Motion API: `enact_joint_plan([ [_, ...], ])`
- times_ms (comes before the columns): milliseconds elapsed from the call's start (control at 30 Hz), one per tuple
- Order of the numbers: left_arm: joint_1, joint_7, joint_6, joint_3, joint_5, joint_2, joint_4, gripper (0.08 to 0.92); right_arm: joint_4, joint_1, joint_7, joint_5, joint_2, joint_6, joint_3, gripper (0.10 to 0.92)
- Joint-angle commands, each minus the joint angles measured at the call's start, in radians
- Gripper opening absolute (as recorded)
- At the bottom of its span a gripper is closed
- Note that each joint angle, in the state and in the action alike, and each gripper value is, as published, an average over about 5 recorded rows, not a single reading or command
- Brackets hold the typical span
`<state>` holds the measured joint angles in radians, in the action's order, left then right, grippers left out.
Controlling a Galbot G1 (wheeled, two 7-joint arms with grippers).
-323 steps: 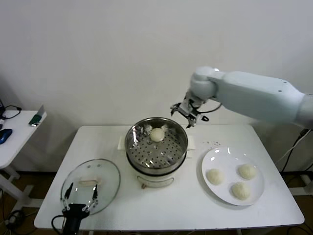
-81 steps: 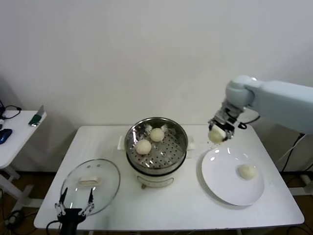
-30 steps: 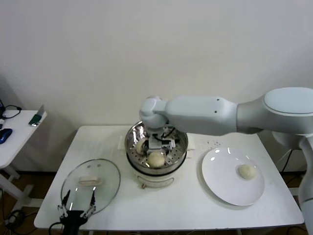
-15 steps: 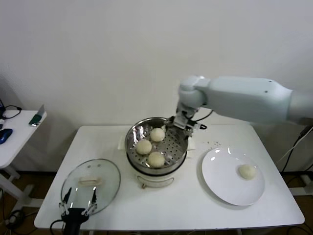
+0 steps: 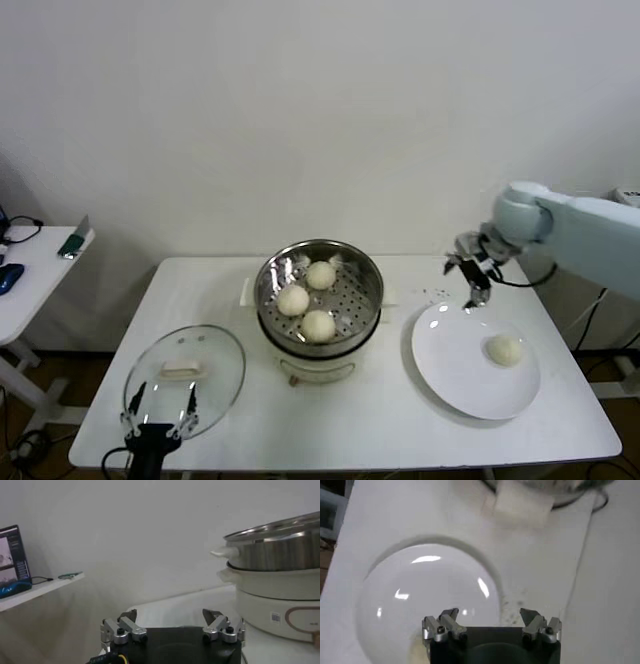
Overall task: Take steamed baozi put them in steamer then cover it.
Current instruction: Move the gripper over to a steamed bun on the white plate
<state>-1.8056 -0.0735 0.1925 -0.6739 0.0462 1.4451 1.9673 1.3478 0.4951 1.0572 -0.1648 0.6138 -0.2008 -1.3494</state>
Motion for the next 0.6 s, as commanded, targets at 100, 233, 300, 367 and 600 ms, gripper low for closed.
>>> enact_joint_plan([
  [100,-0.007,-0.008,-0.013,-0.004,0.005,0.006,0.007,0.823,-0.183,-0.405,0.068,0.146,-0.111,0.006,0.322,0.823],
  [233,-0.012,-0.008,-0.011,-0.004,0.012,0.013,0.004,0.823,-0.23,-0.461,0.071,0.192,-0.083,0.035,0.38,0.823],
  [300,-0.015,-0.008,-0.009,-0.005,0.014,0.016,0.003,0.823,-0.246,-0.479,0.071,0.221,-0.067,0.05,0.401,0.823],
  [367,-0.02,-0.008,-0.006,-0.006,0.015,0.018,0.003,0.823,-0.266,-0.486,0.07,0.244,-0.048,0.06,0.411,0.823],
  [600,-0.026,-0.008,-0.002,-0.014,0.016,0.025,0.002,0.823,-0.314,-0.485,0.07,0.269,0.005,0.074,0.418,0.823],
])
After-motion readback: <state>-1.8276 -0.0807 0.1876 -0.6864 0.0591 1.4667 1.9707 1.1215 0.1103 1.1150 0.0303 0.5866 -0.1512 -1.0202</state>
